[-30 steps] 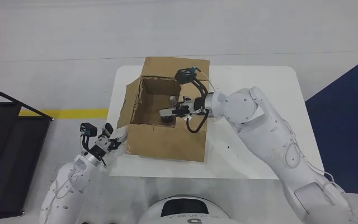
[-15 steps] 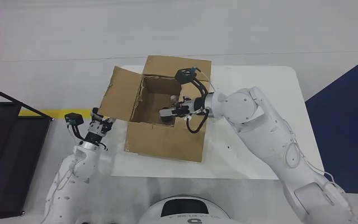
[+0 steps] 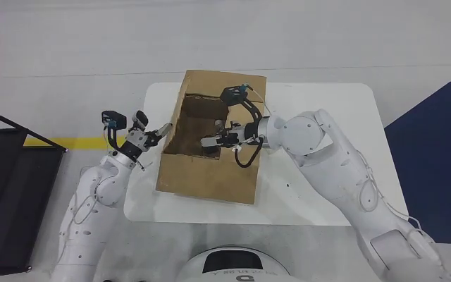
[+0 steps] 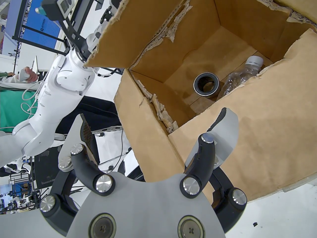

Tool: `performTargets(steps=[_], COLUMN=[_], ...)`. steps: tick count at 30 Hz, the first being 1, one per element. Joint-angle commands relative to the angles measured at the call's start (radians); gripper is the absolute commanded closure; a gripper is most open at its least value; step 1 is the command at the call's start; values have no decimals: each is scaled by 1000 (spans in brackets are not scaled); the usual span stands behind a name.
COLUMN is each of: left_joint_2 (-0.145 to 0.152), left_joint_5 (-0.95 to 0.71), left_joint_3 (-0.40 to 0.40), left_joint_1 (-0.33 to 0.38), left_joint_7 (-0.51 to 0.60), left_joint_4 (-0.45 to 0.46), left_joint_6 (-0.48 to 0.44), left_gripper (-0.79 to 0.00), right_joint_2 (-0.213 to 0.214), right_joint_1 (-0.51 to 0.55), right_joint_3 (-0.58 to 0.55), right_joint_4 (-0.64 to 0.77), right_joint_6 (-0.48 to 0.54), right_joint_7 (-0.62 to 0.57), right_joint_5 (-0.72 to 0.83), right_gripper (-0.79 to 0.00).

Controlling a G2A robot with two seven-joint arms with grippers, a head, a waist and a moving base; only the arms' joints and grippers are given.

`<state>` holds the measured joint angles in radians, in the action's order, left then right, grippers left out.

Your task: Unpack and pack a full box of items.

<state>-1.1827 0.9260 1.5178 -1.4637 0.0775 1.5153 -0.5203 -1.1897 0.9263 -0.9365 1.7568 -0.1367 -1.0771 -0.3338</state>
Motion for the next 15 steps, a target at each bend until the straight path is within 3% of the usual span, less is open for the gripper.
performTargets(steps=[1,8,11,15], left_joint_2=[2,15,20,23], left_joint_5=[-22,-133,-122,-62], left_joint_3=[-16,-10,-13,-27], left_joint_1=[32,79,85,108], left_joint_7=[130,397,498,631], left_joint_4=[-18,24,91,150], left_joint_6=[8,-17,36,189], left_gripper=[-785,-785,-785,-785], right_joint_2=[0,0,0,0], right_joint_1=[0,0,0,0], right_joint_3=[0,0,0,0], right_joint_4=[0,0,0,0], right_joint_6=[0,0,0,0], right_joint_7=[0,0,0,0], right_joint_5=[0,0,0,0], right_gripper=[-785,-785,-785,-785])
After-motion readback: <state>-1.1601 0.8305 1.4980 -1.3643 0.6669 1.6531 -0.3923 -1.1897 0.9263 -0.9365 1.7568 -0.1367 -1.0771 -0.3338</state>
